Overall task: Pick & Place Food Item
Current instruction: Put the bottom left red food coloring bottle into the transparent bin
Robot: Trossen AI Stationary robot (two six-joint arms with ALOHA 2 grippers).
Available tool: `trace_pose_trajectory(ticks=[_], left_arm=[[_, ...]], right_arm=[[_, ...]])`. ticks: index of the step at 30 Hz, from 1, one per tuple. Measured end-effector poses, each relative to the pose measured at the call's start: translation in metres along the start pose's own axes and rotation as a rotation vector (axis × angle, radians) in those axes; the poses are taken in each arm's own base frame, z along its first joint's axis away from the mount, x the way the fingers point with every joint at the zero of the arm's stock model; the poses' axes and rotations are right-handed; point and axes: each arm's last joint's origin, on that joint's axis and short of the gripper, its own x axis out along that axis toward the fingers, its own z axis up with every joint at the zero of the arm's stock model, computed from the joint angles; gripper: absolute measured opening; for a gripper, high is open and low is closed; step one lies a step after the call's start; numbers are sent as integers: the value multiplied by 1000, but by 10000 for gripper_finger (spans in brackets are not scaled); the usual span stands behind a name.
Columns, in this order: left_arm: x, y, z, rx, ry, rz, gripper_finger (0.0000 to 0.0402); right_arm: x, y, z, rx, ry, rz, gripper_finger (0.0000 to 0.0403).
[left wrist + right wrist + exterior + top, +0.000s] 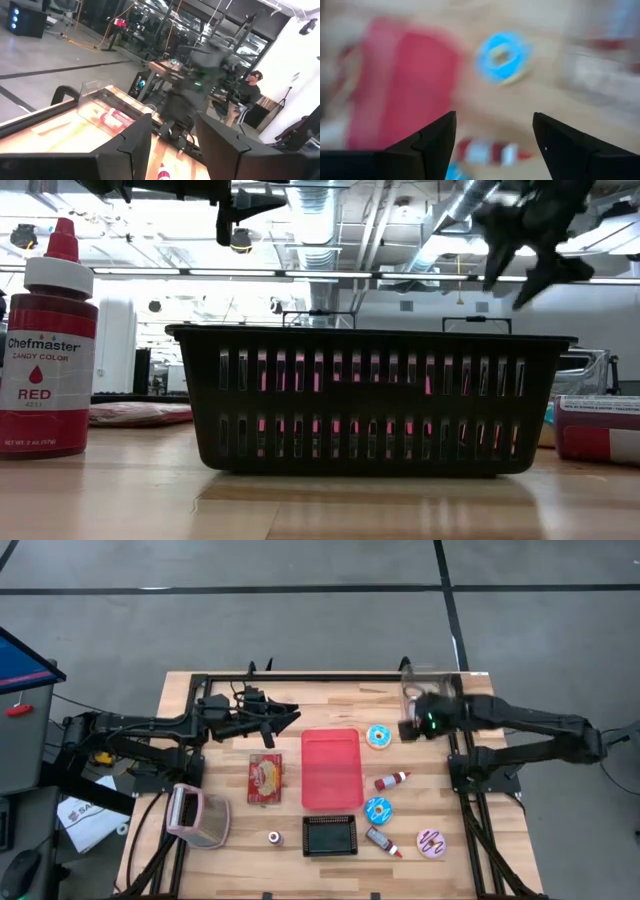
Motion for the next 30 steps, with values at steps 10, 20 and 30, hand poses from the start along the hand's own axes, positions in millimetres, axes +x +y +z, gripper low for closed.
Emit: trace_pose_trajectory(ticks=[10, 20, 30], left_arm=[[0, 0, 0, 3, 0, 1, 149], [0, -3, -1, 2, 8, -14, 149], [-3, -14, -7, 1, 37, -64, 149]], right_arm=[[-1, 45, -70, -858, -50, 131, 255], [63, 52, -99, -1385, 234, -170, 255], [91, 53, -94, -1445, 366, -183, 255]])
